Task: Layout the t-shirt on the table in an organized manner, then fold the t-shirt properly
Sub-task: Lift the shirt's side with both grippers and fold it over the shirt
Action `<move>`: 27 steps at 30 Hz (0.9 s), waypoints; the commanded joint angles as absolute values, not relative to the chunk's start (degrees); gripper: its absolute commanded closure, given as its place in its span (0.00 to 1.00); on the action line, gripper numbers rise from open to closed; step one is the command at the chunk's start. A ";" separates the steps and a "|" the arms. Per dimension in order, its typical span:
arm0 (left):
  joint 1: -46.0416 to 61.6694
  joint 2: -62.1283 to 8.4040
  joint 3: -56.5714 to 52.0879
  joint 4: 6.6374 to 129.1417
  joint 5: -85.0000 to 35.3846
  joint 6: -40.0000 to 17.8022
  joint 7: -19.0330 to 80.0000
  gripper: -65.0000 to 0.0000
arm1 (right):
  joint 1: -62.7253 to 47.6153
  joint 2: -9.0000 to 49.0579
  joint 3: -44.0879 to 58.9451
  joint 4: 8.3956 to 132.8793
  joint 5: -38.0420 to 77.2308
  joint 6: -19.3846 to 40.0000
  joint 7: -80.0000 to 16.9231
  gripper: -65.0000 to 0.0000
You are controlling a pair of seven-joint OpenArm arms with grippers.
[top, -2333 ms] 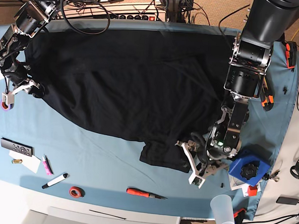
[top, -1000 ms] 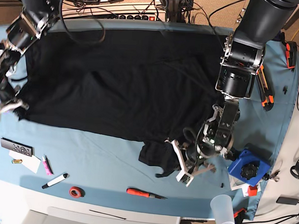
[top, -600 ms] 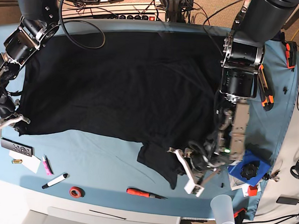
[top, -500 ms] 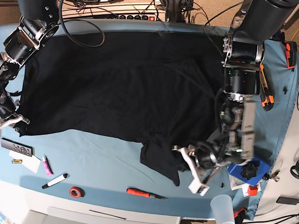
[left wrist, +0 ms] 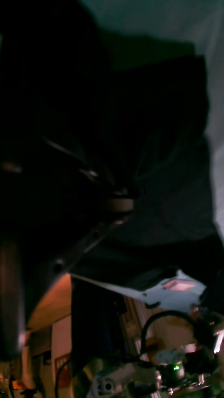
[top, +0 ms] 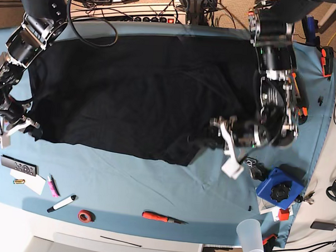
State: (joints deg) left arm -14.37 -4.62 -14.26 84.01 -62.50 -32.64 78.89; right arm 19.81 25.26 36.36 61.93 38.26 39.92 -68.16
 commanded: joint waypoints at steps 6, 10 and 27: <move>-6.96 -4.51 -14.28 96.47 -64.77 -32.93 78.04 1.00 | 17.87 26.68 37.58 63.00 39.70 40.00 -67.18 1.00; -1.72 -4.64 -15.05 104.38 -64.73 -32.93 77.52 1.00 | 16.60 26.68 41.52 63.00 41.19 40.00 -67.70 1.00; 2.81 -4.82 -29.08 113.30 -63.11 -32.84 76.69 1.00 | 14.26 30.35 46.19 63.00 48.10 40.00 -72.29 1.00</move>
State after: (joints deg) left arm 3.38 -4.43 -28.95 112.33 -61.58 -32.86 77.62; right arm 13.17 28.58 45.82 61.93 46.59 39.72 -73.28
